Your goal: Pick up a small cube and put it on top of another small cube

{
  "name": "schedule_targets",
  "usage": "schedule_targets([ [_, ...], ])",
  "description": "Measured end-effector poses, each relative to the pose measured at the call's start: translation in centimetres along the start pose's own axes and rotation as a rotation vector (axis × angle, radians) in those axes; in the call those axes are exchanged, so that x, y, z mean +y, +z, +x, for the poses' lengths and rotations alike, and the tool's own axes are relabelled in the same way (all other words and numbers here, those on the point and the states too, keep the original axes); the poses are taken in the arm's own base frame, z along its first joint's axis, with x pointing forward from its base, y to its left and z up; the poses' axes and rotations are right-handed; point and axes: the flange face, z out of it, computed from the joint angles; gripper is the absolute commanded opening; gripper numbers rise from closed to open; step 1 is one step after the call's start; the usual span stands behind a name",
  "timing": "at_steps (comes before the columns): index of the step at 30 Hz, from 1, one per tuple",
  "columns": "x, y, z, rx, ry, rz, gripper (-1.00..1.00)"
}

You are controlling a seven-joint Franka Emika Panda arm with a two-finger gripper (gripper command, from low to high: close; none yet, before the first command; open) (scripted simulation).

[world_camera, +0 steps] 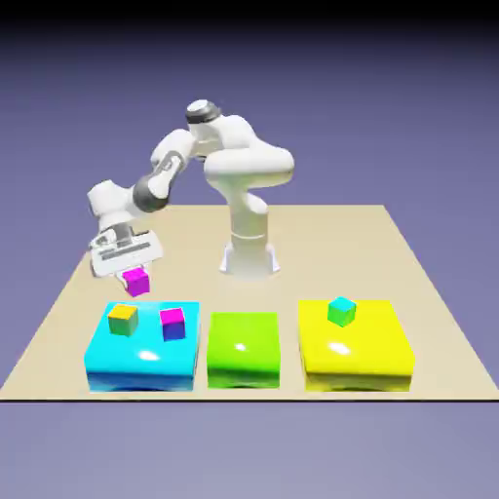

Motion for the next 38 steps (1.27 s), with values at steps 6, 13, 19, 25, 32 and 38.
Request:
schedule_targets([
  [6,-4.3,-0.9,7.5,0.046,0.104,-0.076,-1.00],
  [13,-11.7,1.1,14.9,0.108,0.207,-0.132,-1.00],
  [19,-19.3,4.8,18.7,0.163,0.283,-0.157,-1.00],
  [25,-21.1,7.5,19.2,0.176,0.308,-0.148,-1.00],
  [32,-20.3,10.7,19.2,0.174,0.311,-0.144,-1.00],
  [38,-19.7,12.5,19.1,0.179,0.303,-0.161,1.00],
])
